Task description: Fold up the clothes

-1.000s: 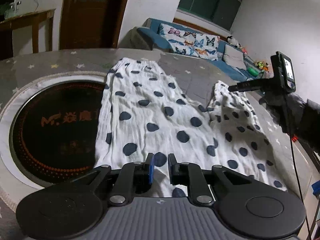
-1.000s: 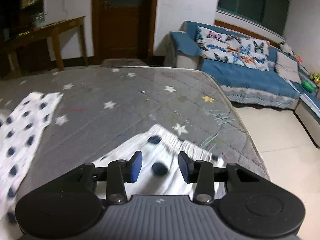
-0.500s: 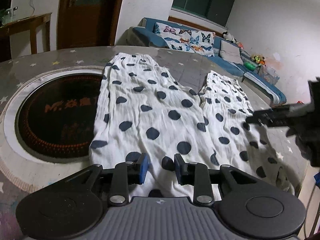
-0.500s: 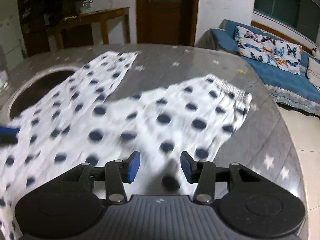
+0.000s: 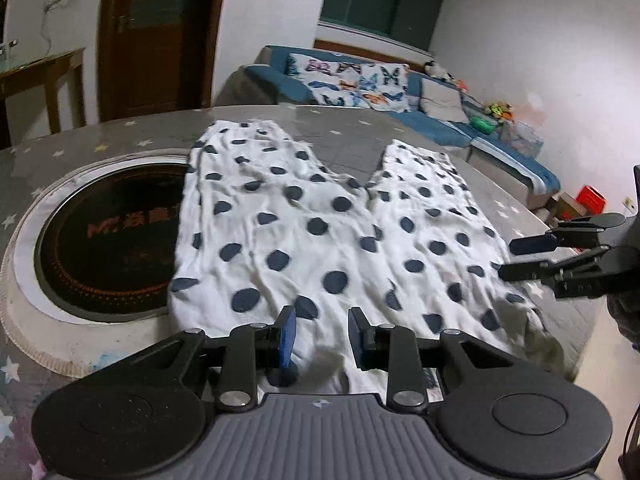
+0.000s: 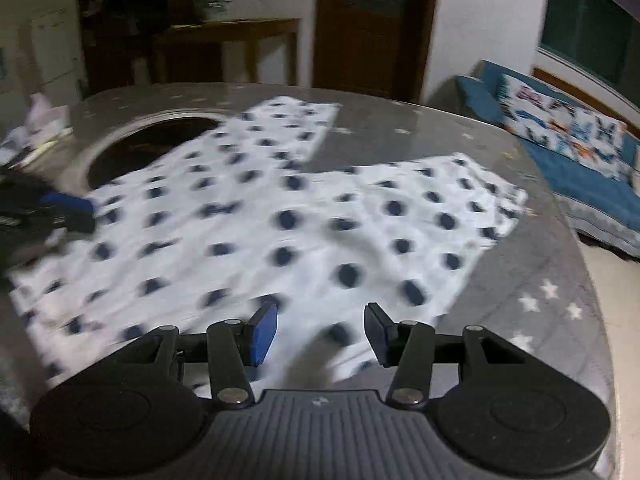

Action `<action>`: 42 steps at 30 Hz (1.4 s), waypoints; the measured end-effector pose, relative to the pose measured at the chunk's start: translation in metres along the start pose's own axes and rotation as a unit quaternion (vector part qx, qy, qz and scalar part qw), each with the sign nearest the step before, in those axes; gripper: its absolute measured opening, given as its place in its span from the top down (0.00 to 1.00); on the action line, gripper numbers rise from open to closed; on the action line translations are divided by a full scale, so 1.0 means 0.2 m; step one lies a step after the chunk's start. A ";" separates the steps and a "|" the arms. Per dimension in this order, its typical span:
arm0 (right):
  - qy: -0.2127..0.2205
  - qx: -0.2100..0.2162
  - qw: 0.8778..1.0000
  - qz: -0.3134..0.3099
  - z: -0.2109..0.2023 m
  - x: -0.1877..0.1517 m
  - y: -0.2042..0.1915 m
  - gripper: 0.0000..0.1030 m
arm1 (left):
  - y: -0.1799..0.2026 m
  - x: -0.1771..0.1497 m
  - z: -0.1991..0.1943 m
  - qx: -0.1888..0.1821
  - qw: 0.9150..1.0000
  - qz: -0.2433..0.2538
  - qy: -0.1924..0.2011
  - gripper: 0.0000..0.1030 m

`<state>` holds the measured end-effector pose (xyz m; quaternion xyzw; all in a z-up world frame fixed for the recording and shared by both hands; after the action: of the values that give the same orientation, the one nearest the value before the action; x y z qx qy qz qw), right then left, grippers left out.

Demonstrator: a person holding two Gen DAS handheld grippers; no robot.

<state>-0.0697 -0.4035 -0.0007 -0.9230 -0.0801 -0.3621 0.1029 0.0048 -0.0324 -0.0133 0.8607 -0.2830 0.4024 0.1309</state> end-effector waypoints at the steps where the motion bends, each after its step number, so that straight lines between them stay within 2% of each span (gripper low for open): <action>1: -0.003 0.011 1.000 -0.009 -0.02 -0.02 -0.05 0.52 | 0.01 -0.01 -0.01 -0.002 1.000 0.003 0.000 0.70; 6: -0.020 0.046 0.998 -0.043 -0.07 -0.13 -0.20 0.52 | 0.06 -0.06 -0.03 -0.003 1.000 0.022 -0.007 0.70; 14: -0.052 0.035 0.995 -0.072 -0.09 -0.27 -0.21 0.52 | 0.04 -0.18 -0.05 -0.001 1.000 0.018 -0.024 0.69; 21: -0.069 0.054 0.994 -0.071 -0.10 -0.23 -0.18 0.52 | 0.04 -0.20 -0.08 -0.002 0.999 0.021 -0.026 0.69; 25: -0.049 0.062 0.996 -0.039 -0.12 -0.12 -0.11 0.52 | 0.01 -0.15 -0.10 -0.009 1.000 0.008 -0.019 0.69; 29: -0.022 0.033 0.999 -0.015 -0.09 0.00 0.00 0.52 | -0.05 -0.07 -0.11 0.010 1.000 -0.001 0.002 0.69; 32: -0.010 -0.004 1.000 0.010 0.00 0.10 0.12 0.52 | -0.11 -0.03 -0.06 0.027 1.000 -0.014 0.005 0.69; 37: 0.005 -0.052 0.997 0.059 0.16 0.23 0.35 0.52 | -0.16 -0.03 0.03 0.048 0.999 -0.015 -0.012 0.70; 42: 0.011 -0.079 0.991 0.107 0.29 0.29 0.52 0.52 | -0.18 -0.06 0.08 0.054 0.998 -0.014 -0.027 0.70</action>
<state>0.0327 -0.4863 -0.0162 -0.9273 0.0490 -0.3647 0.0685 0.0288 -0.0056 -0.0328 0.8808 -0.2521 0.3922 0.0821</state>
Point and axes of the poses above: each gripper's, at about its wrist camera, not at the fingertips, and z roughly the way its jaws point, y to its right, x to its top, the point moved 7 cm from there along z, roughly the way its jaws point, and after that the axes turned 14 degrees about z, right-handed, at the moved point
